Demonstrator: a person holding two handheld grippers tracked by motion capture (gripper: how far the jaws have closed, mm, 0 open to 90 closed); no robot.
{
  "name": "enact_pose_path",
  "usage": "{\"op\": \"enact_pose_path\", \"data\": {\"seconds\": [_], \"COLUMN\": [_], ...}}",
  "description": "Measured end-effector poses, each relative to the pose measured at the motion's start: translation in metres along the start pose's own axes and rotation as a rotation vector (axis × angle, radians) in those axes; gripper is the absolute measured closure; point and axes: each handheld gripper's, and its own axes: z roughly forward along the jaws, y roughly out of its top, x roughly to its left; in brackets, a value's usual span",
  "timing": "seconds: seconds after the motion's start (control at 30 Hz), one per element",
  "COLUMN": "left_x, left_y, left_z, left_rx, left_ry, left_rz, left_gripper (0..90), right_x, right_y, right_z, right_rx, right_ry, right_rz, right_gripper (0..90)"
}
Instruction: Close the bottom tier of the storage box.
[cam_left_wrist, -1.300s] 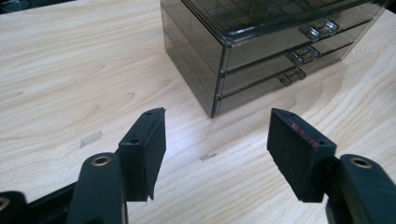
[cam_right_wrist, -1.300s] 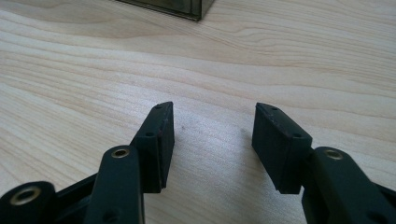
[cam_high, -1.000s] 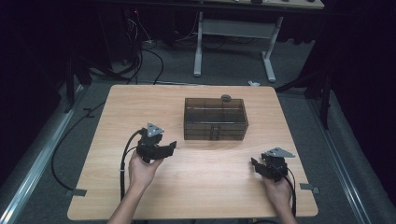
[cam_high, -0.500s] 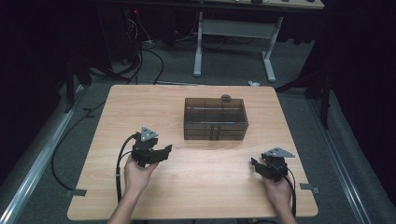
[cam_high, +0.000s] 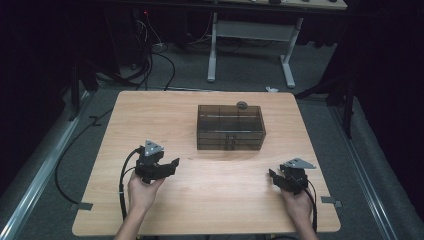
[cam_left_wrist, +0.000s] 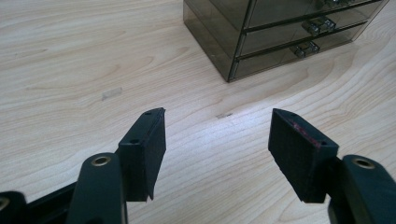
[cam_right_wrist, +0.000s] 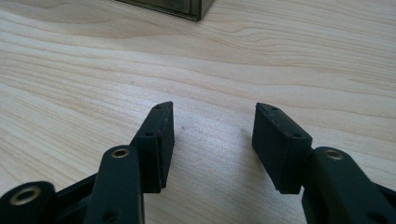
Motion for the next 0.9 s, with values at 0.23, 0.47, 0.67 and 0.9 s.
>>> {"op": "enact_pose_path", "data": {"seconds": [0.23,0.47,0.67,0.9], "left_x": [0.002,0.007,0.011,0.015], "left_y": [-0.005,-0.011,-0.018,-0.025], "left_z": [-0.002,-0.002,-0.001,0.0], "left_rx": [0.001,0.003,0.009,0.014], "left_ry": [0.003,-0.007,-0.007,0.005], "left_rz": [-0.008,-0.032,-0.043,-0.05], "left_gripper": [37.1,36.8,36.8,36.1], "right_x": [0.0,0.0,0.0,0.0], "right_y": [0.0,0.0,0.0,0.0], "right_z": [0.0,0.0,0.0,0.0], "right_rx": [-0.001,-0.001,-0.001,-0.001], "right_ry": [0.0,-0.001,-0.001,0.0], "right_rz": [0.003,0.003,0.003,0.001], "right_gripper": [48.9,48.9,48.9,48.9]}}
